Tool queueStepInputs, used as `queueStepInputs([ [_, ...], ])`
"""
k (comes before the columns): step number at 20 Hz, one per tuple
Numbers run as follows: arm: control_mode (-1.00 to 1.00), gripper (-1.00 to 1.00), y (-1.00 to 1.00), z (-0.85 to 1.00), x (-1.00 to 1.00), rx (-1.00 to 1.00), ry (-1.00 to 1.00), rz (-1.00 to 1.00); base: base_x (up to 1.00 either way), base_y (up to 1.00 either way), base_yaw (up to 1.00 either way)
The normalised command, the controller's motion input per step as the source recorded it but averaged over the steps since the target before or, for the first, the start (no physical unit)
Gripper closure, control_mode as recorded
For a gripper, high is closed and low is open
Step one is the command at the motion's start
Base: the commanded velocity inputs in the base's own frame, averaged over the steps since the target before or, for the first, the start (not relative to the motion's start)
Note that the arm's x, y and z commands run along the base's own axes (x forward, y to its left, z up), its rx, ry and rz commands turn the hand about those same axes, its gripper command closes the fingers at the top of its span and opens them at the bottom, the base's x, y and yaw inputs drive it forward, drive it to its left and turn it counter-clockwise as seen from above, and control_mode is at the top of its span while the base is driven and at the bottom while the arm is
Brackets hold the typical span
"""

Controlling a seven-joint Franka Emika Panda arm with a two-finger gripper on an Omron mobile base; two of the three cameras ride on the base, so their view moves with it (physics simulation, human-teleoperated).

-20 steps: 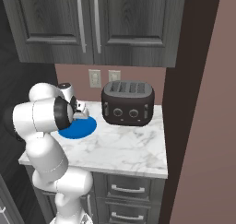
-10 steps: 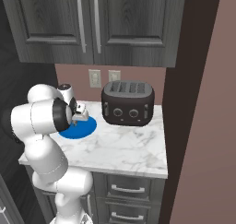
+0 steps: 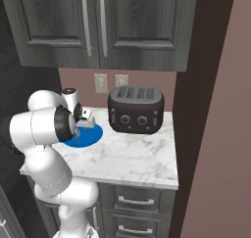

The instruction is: Take the fish from the oven and place it on the plate on the counter.

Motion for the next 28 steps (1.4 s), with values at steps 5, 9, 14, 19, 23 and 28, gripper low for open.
queueStepInputs([
  [5,-1.0,-1.0,-0.31,0.46,-0.76,0.02,-0.02,0.0,0.0,0.0,0.0],
  [9,-1.0,-1.0,-0.34,0.7,-0.99,0.04,0.0,0.0,0.0,0.0,0.0],
  [14,-1.0,-1.0,-0.19,0.98,-0.94,0.02,0.0,0.0,0.0,0.0,0.0],
  [19,-1.0,-1.0,-0.2,1.0,-0.99,0.0,0.0,0.0,0.0,0.0,0.0],
  [23,-1.0,-1.0,-0.18,0.75,-1.0,0.0,-0.04,0.0,0.0,0.0,0.0],
  [28,-1.0,-1.0,0.0,0.61,-0.69,0.0,-0.13,0.02,0.0,0.0,0.0],
])
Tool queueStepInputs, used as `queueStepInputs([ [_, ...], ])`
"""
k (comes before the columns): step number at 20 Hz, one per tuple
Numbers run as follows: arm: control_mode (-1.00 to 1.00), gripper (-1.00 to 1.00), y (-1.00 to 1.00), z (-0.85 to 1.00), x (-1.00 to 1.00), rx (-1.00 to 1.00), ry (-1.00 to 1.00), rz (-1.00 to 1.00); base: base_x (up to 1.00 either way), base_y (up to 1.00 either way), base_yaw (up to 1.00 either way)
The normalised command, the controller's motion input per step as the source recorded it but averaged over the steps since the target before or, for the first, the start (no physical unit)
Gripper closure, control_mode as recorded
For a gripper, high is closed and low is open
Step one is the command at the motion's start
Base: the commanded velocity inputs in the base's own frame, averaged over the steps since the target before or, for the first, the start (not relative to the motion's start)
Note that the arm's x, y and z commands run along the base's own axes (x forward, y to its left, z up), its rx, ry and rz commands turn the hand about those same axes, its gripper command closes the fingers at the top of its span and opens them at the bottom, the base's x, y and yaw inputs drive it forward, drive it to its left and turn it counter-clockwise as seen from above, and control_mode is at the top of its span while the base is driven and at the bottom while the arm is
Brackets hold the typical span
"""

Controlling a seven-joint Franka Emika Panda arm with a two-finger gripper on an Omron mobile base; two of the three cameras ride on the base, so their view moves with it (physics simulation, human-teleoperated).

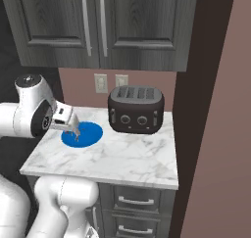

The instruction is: Take the fish from the oven and place it on the plate on the counter.

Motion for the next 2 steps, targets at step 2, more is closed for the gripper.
queueStepInputs([
  [2,-1.0,-1.0,-0.06,0.72,-0.34,0.0,-0.14,0.03,0.0,0.0,0.0],
])
